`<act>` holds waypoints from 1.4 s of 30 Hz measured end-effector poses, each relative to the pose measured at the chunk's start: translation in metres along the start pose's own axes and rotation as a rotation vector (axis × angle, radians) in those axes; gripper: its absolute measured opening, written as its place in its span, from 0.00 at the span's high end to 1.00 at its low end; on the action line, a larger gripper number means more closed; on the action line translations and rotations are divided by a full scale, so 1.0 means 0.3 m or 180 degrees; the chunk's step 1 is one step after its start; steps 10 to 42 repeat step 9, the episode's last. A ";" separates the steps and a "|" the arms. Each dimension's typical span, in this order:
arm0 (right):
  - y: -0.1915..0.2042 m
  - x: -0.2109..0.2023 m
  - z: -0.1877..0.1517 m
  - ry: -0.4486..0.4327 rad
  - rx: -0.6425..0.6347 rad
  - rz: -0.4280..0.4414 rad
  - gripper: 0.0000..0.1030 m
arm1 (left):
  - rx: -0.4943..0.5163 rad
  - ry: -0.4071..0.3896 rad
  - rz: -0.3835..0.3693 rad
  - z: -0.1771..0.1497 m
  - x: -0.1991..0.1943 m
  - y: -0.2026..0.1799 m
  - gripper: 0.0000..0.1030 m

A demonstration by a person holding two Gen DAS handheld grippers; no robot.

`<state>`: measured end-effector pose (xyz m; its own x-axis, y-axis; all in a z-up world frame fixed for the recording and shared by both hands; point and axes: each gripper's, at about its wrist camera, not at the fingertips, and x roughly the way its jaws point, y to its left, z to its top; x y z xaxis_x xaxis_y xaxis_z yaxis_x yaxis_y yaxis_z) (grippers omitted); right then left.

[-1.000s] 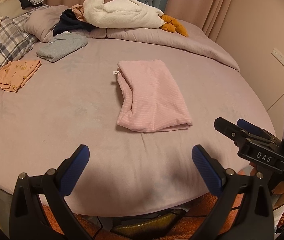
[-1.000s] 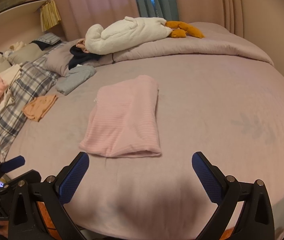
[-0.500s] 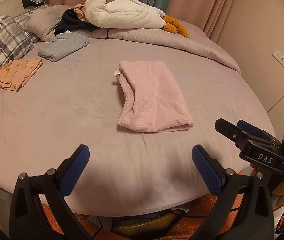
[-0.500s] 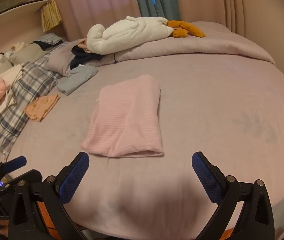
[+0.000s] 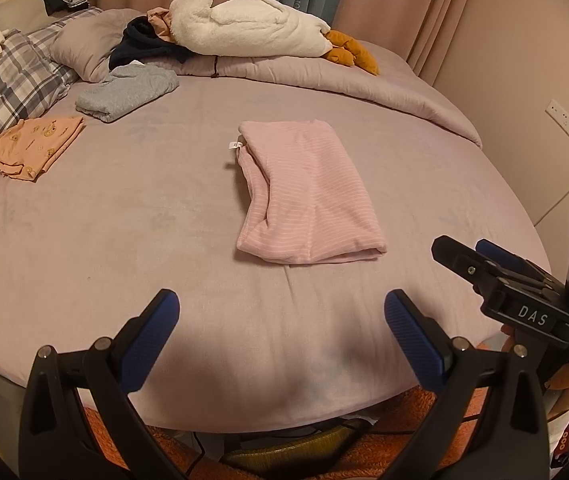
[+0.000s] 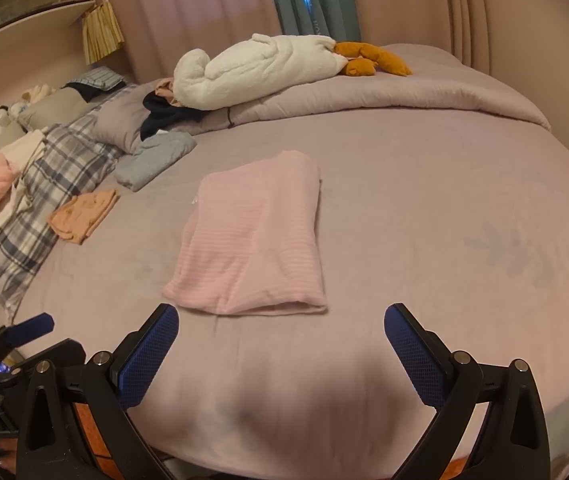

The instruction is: Fold small clothes

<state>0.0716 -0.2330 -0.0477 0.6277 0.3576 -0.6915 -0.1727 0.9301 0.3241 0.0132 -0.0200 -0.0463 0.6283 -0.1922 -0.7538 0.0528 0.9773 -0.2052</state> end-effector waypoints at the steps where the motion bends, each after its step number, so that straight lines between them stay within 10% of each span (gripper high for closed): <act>1: 0.000 0.000 0.000 0.0000 -0.0002 0.0002 0.01 | 0.0000 -0.0001 0.0004 -0.001 0.001 -0.001 0.01; 42: 0.003 -0.002 0.001 -0.0007 -0.0004 -0.0021 0.01 | 0.0011 -0.0025 -0.0010 0.000 -0.006 -0.001 0.01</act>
